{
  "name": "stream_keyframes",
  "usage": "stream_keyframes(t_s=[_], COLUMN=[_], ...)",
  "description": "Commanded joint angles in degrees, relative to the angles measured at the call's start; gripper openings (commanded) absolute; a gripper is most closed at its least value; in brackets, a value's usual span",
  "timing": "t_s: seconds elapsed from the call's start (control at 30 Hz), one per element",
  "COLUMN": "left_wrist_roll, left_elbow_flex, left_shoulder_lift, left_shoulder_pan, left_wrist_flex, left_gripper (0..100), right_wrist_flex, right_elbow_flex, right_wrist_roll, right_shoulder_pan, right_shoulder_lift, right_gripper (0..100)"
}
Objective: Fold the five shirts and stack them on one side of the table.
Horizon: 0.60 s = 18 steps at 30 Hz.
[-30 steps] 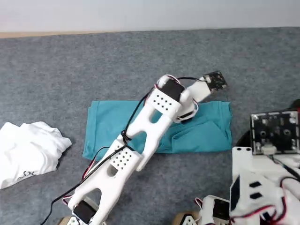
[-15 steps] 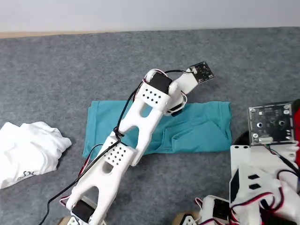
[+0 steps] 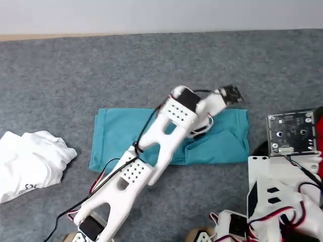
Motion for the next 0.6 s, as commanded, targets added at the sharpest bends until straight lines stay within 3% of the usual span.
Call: stream_keyframes(t_s=[0.0,0.47,0.57], left_wrist_roll=[3.16,3.6,3.6], left_elbow_flex=[0.4,0.57,0.57], left_shoulder_lift=[-1.23,-0.97,-0.97], left_shoulder_pan=[0.18,-2.81,-2.73], left_wrist_flex=[1.67,1.58,1.58], left_gripper=[15,15,9], right_wrist_flex=[2.15,2.07,2.07], right_elbow_flex=[-0.09,-0.09,0.0], right_wrist_roll=[-0.53,-0.53,-0.53], right_shoulder_pan=[0.75,0.75,0.75], right_shoulder_lift=[0.04,0.31,0.31], right_gripper=[1.0,1.0,1.0])
